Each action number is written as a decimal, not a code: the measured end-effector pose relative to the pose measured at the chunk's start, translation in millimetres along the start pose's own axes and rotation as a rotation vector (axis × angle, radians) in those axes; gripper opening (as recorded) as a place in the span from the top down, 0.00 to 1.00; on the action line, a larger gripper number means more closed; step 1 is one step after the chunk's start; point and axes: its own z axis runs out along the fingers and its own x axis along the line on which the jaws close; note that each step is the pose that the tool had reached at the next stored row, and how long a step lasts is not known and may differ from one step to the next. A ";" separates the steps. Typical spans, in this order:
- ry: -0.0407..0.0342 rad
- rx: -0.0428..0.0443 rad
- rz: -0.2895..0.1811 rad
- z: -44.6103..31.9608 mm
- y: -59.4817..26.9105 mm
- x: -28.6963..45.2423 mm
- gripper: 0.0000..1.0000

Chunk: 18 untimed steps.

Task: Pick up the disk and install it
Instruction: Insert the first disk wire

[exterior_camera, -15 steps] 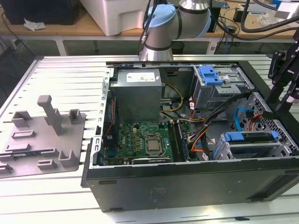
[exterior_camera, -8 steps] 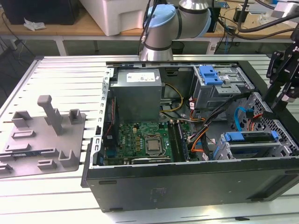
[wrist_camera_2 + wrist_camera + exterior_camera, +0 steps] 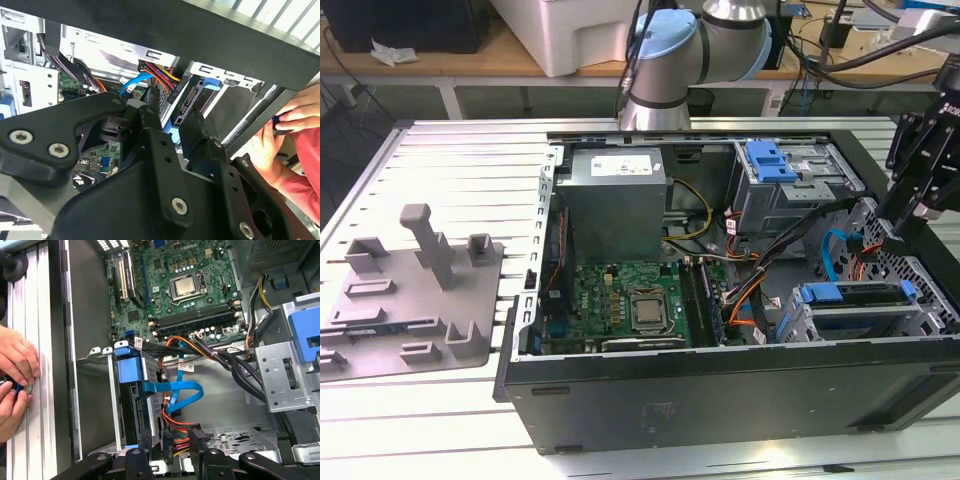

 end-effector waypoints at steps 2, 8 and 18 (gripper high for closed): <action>0.0130 0.0026 0.003 1.4 -0.2 -1.7 0.56; 0.0325 0.0106 0.009 3.6 -0.5 -5.9 0.56; 0.0403 0.0241 0.015 5.7 -1.3 -9.3 0.56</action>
